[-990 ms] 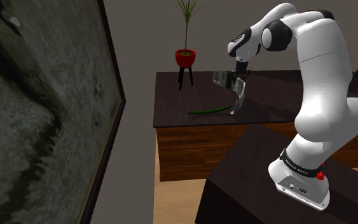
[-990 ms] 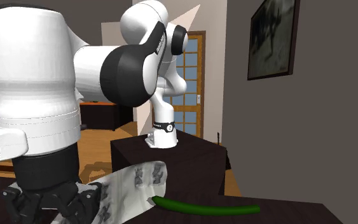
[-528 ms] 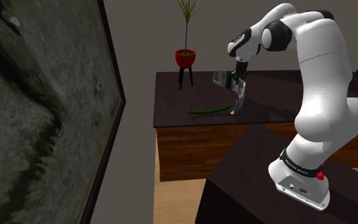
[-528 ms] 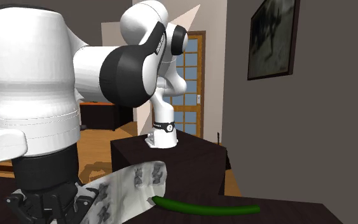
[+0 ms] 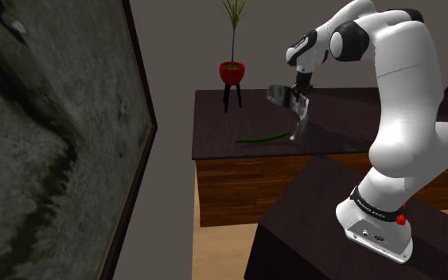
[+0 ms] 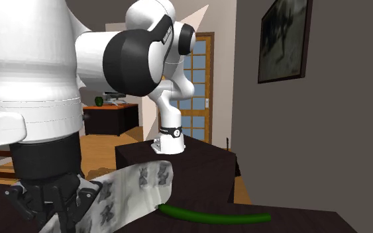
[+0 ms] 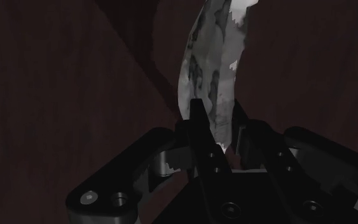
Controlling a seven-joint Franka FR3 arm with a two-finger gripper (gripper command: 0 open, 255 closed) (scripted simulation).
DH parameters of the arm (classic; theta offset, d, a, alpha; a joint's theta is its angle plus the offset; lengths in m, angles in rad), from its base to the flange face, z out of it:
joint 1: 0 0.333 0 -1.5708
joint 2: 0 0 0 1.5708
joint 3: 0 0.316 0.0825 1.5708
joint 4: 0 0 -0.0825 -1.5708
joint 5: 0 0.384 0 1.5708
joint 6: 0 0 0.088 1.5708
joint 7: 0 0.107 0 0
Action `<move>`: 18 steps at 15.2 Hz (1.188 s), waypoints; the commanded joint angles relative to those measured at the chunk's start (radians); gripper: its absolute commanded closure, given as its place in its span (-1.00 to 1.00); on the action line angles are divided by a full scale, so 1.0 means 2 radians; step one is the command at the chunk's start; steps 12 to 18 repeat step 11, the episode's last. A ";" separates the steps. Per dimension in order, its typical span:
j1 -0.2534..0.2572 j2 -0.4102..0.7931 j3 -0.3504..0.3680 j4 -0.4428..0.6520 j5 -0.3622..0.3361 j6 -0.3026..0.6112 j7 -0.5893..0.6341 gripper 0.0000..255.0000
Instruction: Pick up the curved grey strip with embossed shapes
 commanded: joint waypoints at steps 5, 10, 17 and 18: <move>0.003 -0.021 -0.006 0.009 -0.008 -0.030 0.003 1.00; 0.005 -0.034 -0.009 0.018 -0.012 -0.050 0.005 1.00; 0.005 -0.034 -0.009 0.018 -0.012 -0.050 0.005 1.00; 0.005 -0.034 -0.009 0.018 -0.012 -0.050 0.005 1.00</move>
